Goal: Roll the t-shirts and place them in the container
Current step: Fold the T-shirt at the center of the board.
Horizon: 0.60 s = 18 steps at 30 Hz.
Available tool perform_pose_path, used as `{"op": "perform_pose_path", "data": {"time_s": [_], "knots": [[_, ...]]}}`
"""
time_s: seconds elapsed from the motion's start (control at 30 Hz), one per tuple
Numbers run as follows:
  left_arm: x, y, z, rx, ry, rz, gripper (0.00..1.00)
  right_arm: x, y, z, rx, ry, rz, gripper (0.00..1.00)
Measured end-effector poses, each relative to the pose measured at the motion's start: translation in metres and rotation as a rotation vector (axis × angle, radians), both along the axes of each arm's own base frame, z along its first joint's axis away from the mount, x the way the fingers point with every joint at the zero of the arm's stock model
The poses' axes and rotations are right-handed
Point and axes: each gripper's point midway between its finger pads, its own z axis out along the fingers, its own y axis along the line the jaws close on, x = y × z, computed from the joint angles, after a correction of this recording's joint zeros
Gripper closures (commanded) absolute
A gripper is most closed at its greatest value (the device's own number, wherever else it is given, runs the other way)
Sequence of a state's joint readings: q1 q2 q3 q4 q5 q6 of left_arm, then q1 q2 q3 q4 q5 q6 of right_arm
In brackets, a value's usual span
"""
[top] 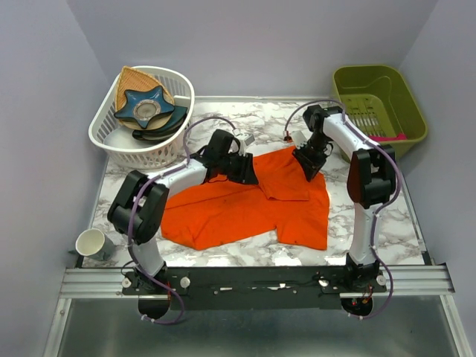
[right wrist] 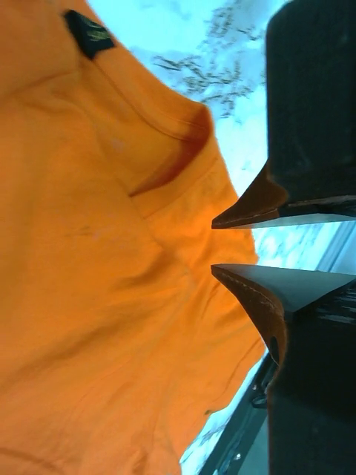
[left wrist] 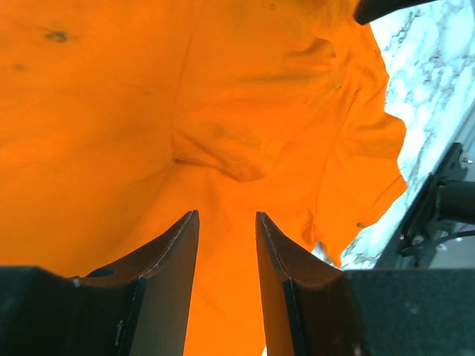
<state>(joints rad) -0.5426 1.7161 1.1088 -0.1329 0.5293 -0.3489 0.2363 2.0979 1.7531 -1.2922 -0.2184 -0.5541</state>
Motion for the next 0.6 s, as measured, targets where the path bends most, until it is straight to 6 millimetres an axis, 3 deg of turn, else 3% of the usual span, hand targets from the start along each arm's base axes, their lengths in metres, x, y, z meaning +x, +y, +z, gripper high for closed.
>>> {"op": "perform_pose_path", "data": {"time_s": [0.13,0.27,0.6], "knots": [[-0.004,-0.022,-0.017,-0.072,0.091,-0.019,0.58,0.008,0.010,-0.008,0.045,0.001,-0.011,0.71],[-0.008,-0.047,-0.020,-0.188,0.166,-0.051,0.59,0.013,0.016,-0.015,0.071,-0.003,-0.019,0.73],[-0.025,-0.077,-0.036,-0.253,0.266,-0.123,0.59,0.014,0.025,-0.020,0.124,-0.007,-0.019,0.75]]}}
